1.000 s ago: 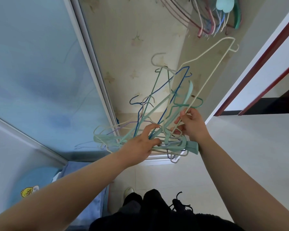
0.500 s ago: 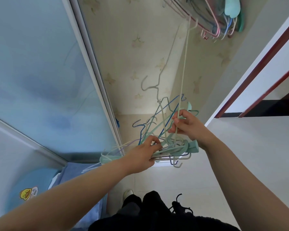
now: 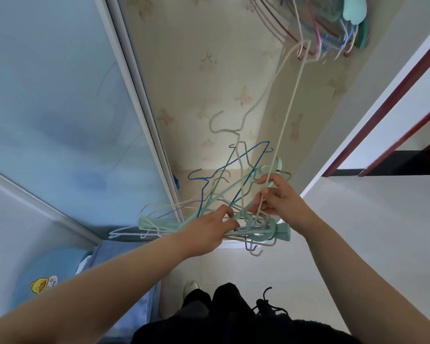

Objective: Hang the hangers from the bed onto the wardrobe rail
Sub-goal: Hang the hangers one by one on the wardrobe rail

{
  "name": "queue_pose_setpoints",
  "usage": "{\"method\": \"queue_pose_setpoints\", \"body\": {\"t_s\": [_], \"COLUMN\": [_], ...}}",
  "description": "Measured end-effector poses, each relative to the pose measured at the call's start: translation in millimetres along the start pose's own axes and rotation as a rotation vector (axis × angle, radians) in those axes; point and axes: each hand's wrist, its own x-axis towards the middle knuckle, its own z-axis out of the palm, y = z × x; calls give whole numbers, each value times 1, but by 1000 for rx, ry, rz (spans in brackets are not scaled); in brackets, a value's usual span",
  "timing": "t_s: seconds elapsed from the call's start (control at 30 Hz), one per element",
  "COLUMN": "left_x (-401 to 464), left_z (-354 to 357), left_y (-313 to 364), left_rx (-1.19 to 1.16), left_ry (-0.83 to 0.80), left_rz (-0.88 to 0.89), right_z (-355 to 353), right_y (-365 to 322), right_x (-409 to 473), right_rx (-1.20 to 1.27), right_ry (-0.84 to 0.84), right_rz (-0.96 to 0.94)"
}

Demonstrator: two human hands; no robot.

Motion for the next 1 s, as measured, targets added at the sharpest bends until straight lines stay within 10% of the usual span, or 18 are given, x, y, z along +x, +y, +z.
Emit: {"method": "queue_pose_setpoints", "body": {"t_s": [0.4, 0.7, 1.0], "left_x": [-2, -3, -5], "left_z": [-6, -19, -32], "left_y": [4, 20, 28], "left_rx": [72, -604, -934], "left_ry": [161, -39, -203], "left_rz": [344, -16, -74], "right_z": [23, 3, -23], "right_y": [-8, -1, -14], "right_x": [14, 27, 16], "right_rx": [-316, -20, -228], "right_ry": [24, 18, -320], "right_rz": [74, 217, 296]}}
